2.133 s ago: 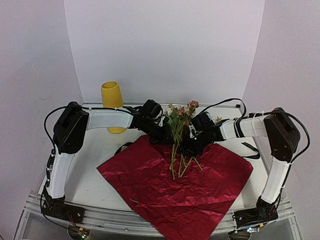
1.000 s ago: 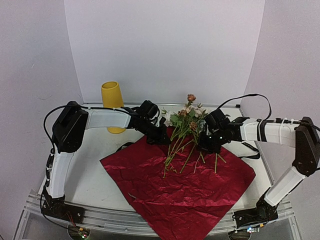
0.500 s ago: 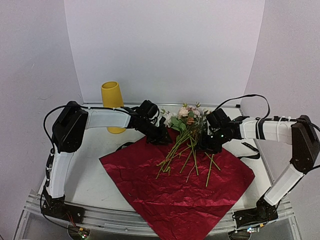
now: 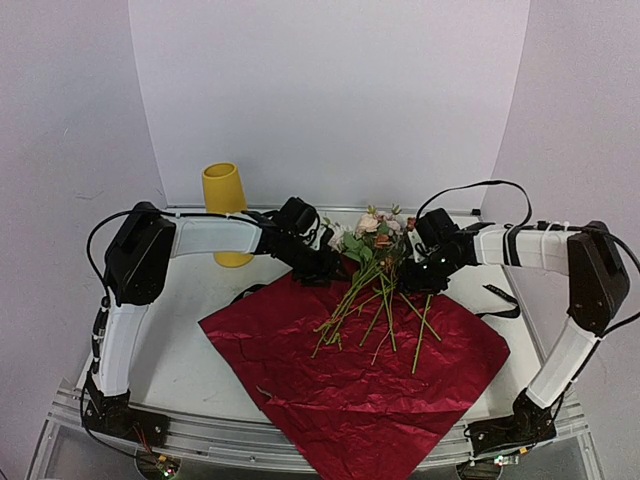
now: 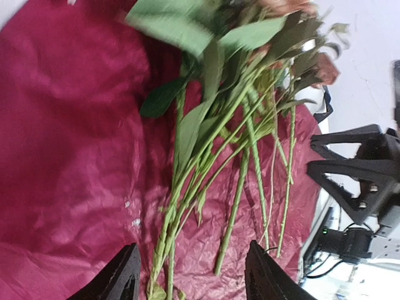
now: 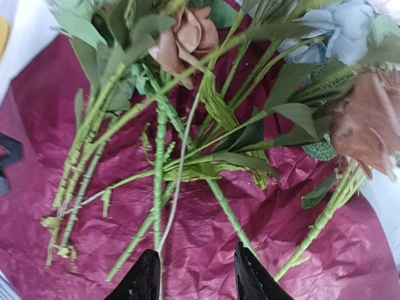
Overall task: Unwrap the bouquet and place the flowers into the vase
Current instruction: Pick up the fake flower from the wrapping paper.
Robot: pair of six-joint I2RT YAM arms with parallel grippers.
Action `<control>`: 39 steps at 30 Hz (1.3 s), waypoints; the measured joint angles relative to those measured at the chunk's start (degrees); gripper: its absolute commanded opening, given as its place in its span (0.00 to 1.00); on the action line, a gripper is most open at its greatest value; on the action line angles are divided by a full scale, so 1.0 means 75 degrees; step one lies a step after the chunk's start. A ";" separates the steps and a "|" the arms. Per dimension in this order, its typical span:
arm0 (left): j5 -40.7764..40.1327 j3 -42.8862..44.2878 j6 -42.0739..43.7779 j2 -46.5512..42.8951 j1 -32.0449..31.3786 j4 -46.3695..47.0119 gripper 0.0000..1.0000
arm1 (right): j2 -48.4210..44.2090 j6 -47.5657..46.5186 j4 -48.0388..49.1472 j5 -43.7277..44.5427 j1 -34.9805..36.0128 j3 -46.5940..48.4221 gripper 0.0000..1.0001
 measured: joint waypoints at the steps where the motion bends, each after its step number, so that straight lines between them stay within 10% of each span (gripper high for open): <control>1: -0.0063 0.0086 0.0101 0.0021 -0.0003 -0.0004 0.60 | 0.0089 -0.0115 -0.0017 0.0035 0.0000 0.0034 0.41; 20: -0.0720 0.1240 0.1457 0.1263 -0.0372 -0.0198 0.66 | 0.1271 -0.0701 -0.0073 0.0111 -0.0052 0.0533 0.27; 33: -0.0136 0.1767 0.1306 0.1801 -0.0369 -0.0386 0.38 | 0.1450 0.0358 0.0182 -0.0933 -0.0044 0.1173 0.17; 39: 0.0170 0.2049 0.0885 0.2003 -0.0349 -0.0387 0.26 | 0.1693 0.0814 0.0287 -0.1251 0.0038 0.1462 0.32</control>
